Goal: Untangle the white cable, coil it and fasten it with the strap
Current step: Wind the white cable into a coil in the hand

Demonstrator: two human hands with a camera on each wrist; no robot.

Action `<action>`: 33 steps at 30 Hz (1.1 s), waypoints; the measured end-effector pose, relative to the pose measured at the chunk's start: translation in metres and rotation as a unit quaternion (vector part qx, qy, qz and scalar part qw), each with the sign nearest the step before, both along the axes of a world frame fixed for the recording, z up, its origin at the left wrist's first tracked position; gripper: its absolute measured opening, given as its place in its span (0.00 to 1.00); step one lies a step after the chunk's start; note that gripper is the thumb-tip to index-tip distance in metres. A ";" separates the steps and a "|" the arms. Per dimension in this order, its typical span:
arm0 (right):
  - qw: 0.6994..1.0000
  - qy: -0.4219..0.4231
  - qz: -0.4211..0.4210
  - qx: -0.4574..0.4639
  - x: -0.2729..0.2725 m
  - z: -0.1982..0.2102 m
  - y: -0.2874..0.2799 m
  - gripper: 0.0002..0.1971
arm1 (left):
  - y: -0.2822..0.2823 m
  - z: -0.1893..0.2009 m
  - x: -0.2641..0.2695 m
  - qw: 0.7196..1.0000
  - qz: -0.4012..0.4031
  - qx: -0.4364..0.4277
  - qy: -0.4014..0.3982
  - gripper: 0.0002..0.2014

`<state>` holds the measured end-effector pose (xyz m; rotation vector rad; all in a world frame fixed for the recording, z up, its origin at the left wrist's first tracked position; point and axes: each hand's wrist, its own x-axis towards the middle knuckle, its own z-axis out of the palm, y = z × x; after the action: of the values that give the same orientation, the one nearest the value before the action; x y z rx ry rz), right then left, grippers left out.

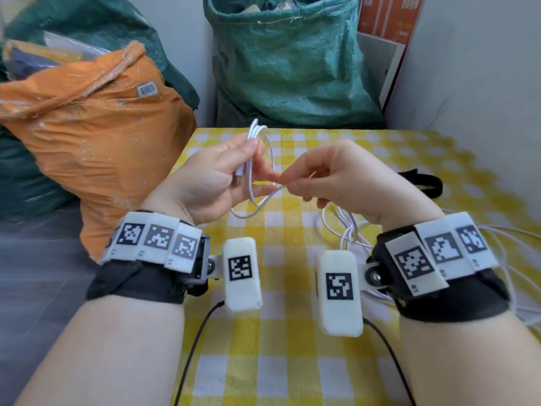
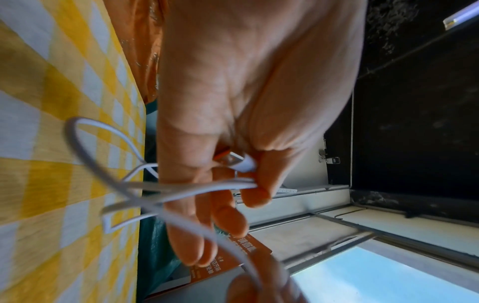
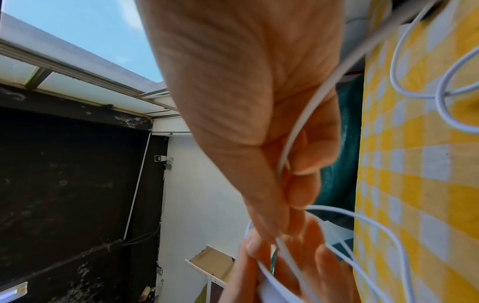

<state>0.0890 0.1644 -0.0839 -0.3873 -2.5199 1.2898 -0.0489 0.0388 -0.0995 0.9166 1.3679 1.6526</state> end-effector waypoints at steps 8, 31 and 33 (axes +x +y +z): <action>0.992 0.116 -0.026 -0.035 -0.003 -0.001 0.002 0.09 | 0.005 -0.003 0.008 0.995 -0.052 -0.072 0.049 0.14; 0.950 0.061 0.004 -0.305 0.002 -0.008 0.016 0.10 | 0.000 0.000 -0.012 0.970 -0.035 -0.009 -0.241 0.24; 0.952 0.061 0.001 -0.300 0.003 -0.008 0.017 0.11 | -0.001 0.001 -0.013 0.972 -0.043 -0.014 -0.229 0.24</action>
<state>0.0919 0.1814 -0.0917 -0.4107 -1.9811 2.0015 -0.0621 0.0373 -0.0981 0.5224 1.0164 1.6439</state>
